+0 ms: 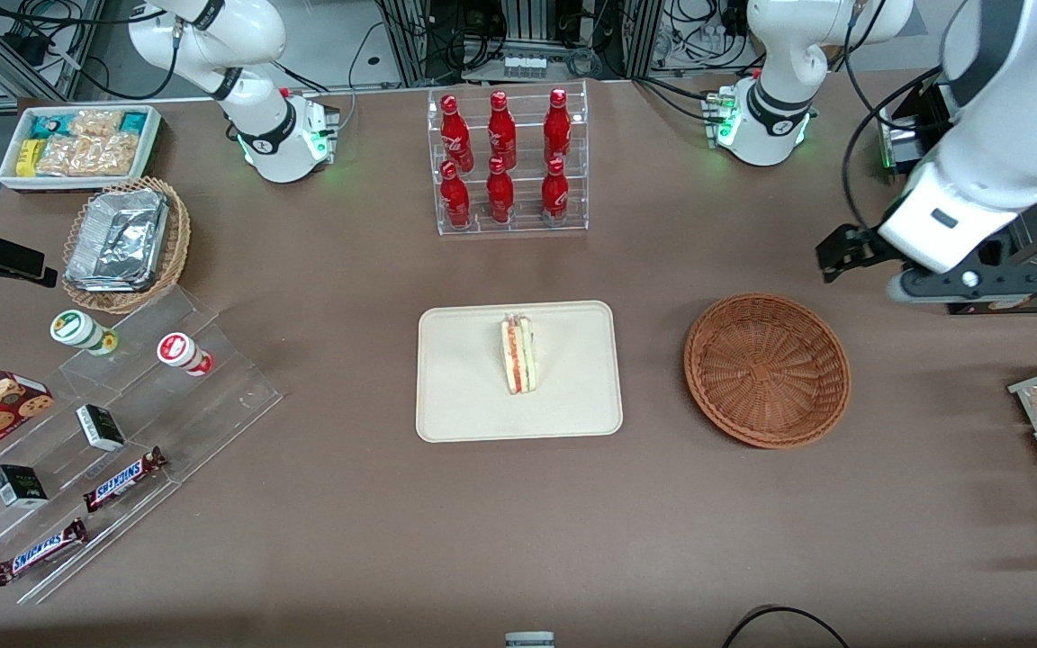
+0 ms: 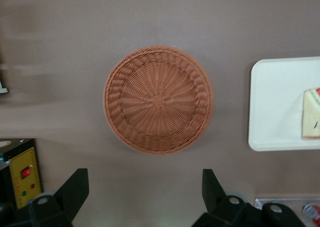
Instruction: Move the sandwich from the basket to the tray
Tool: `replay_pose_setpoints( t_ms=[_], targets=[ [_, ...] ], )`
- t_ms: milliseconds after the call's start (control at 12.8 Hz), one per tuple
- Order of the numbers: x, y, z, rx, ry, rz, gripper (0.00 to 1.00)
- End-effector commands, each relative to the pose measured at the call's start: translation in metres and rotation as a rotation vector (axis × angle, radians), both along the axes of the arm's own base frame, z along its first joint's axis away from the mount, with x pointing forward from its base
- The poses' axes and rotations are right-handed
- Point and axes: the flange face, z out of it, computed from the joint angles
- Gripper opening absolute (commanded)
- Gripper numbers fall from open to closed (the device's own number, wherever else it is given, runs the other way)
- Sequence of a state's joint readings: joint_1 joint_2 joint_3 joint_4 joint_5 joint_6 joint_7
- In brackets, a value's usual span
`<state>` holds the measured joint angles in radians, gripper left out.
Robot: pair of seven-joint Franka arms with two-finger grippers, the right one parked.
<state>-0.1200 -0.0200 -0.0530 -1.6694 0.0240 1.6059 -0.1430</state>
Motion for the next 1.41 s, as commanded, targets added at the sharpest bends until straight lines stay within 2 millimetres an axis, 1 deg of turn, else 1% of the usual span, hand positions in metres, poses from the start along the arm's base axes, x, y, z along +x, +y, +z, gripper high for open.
replay_pose_setpoints(
  t_ms=[0,78,157,235,548,626,704,783,861,1017,1330],
  targets=[
    [-0.022,0.032,0.01,-0.028,0.013,-0.055,1.0],
    [-0.019,0.034,0.017,-0.028,-0.007,-0.047,1.0],
    [-0.013,0.034,0.027,-0.028,-0.024,-0.044,1.0],
    [-0.005,0.038,0.029,-0.025,-0.029,-0.042,1.0],
    [0.005,0.039,0.021,-0.012,-0.021,-0.046,1.0],
    [0.008,0.054,0.019,-0.02,-0.016,-0.017,1.0],
    [0.008,0.04,0.023,-0.013,-0.025,-0.046,1.0],
    [0.012,0.037,0.024,-0.011,-0.029,-0.05,1.0],
    [0.012,0.033,0.026,-0.012,-0.033,-0.055,1.0],
    [0.006,0.046,0.025,-0.007,0.0,-0.022,1.0],
    [0.005,0.049,0.027,-0.014,0.002,-0.019,1.0]
  ],
)
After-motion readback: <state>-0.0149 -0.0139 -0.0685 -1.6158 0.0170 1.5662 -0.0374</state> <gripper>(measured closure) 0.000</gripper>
